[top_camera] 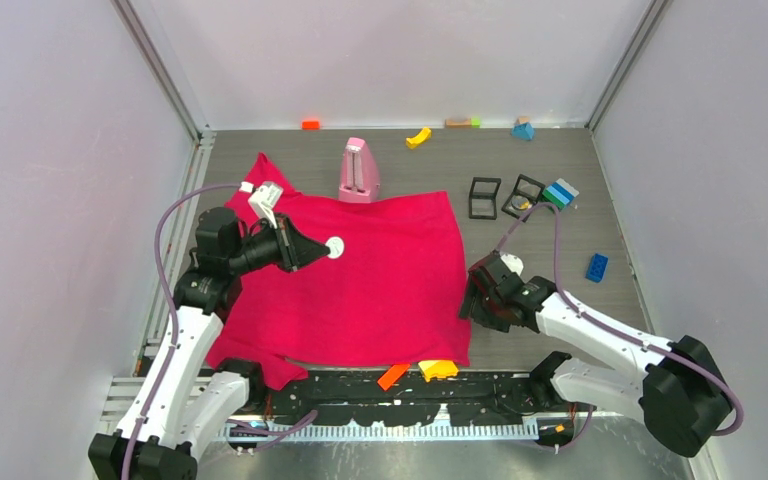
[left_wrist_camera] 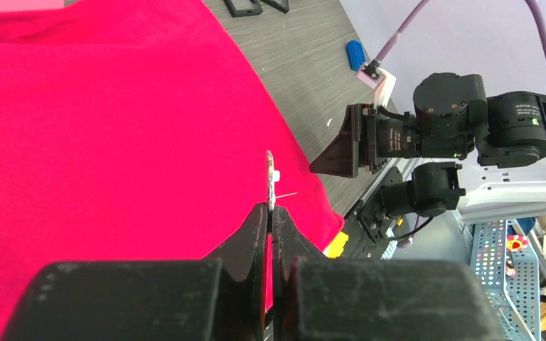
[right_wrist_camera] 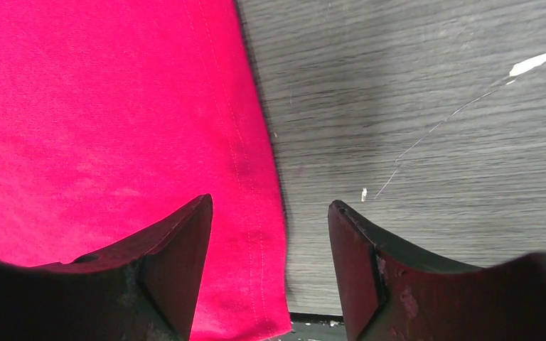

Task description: Pin the brooch onto the clothing

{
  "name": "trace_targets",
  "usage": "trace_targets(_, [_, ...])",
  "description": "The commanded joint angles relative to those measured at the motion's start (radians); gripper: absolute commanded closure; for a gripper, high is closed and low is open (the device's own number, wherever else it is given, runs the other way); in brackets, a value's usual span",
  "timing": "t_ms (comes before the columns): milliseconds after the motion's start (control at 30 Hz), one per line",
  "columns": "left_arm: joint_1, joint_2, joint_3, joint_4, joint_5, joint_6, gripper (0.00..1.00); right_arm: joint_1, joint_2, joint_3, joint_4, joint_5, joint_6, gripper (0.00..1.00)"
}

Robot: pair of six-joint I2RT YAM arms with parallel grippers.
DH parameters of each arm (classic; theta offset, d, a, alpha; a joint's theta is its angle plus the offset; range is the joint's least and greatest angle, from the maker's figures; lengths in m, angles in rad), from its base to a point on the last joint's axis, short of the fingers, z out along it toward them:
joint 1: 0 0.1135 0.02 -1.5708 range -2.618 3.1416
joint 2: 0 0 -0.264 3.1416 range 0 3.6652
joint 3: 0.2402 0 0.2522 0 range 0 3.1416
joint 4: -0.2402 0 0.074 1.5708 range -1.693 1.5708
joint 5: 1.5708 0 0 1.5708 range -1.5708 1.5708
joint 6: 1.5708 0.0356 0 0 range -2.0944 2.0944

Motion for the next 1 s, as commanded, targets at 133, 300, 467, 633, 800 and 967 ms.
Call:
trace_targets(133, [0.012,-0.012,0.042,0.000,-0.002,0.022,1.00,0.046,0.038,-0.024,0.065,0.020,0.091,0.43])
trace_targets(300, [0.015,-0.009,0.042,0.000,-0.002,0.022,1.00,0.090,0.068,-0.012,0.056,0.059,0.106,0.51])
trace_targets(467, [0.017,-0.007,0.042,-0.001,-0.002,0.021,1.00,0.165,0.100,0.004,0.032,0.104,0.146,0.55])
trace_targets(633, [0.017,-0.009,0.042,0.000,-0.002,0.021,1.00,0.209,0.145,0.020,-0.001,0.174,0.170,0.62])
trace_targets(800, [0.017,-0.010,0.042,-0.003,-0.005,0.022,1.00,0.210,0.154,0.018,0.017,0.217,0.169,0.86])
trace_targets(967, [0.017,-0.010,0.043,-0.007,-0.008,0.025,1.00,0.197,0.143,0.034,-0.044,0.310,0.161,0.99])
